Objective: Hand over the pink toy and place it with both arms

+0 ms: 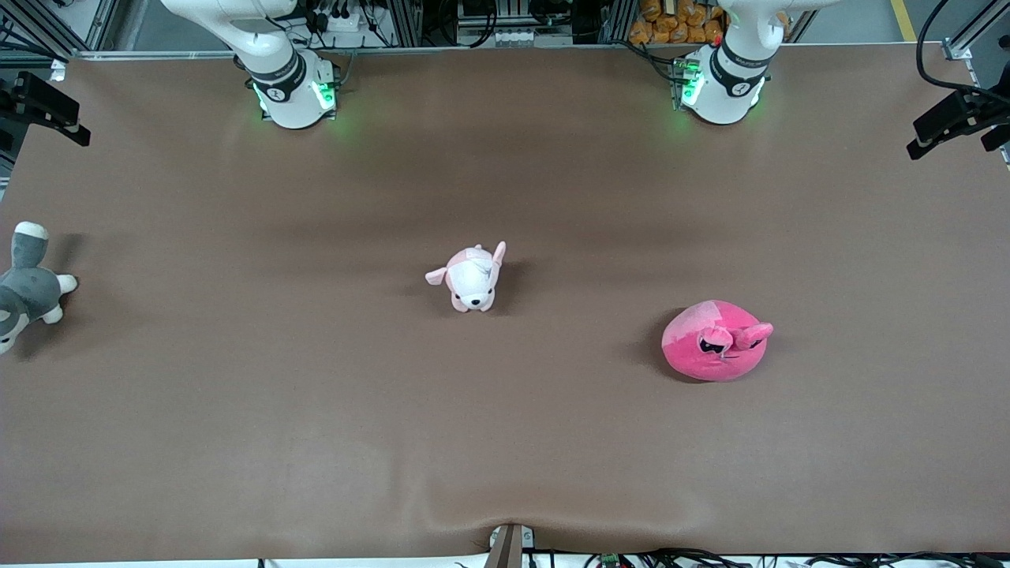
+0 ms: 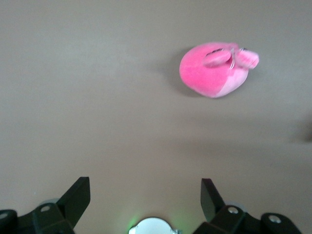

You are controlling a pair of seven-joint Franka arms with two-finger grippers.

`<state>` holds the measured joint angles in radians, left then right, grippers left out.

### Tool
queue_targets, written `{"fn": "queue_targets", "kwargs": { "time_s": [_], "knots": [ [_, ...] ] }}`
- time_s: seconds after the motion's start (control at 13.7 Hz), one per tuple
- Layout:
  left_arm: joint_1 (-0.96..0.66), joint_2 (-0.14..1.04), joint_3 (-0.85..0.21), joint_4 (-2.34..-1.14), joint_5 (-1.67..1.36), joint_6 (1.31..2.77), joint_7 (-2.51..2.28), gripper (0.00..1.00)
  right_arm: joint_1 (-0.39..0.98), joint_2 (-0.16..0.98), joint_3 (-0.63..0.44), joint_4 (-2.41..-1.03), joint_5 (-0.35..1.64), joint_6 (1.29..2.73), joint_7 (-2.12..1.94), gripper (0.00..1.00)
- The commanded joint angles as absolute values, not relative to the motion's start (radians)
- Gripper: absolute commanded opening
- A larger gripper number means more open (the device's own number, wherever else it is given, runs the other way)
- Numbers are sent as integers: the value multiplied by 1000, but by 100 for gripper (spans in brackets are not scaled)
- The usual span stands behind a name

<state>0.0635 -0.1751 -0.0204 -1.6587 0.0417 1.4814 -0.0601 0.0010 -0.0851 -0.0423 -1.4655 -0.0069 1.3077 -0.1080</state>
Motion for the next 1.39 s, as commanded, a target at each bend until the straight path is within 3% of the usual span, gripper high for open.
{"fn": "queue_targets", "kwargs": {
  "time_s": [0.0, 1.32],
  "knots": [
    [75, -163, -25, -1632, 29, 1453, -41, 100, 5, -94, -40, -1476, 8, 1307, -94, 100],
    [72, -150, -81, -1634, 46, 1440, -60, 100, 14, -92, -40, -1476, 8, 1307, -94, 100]
  ]
}}
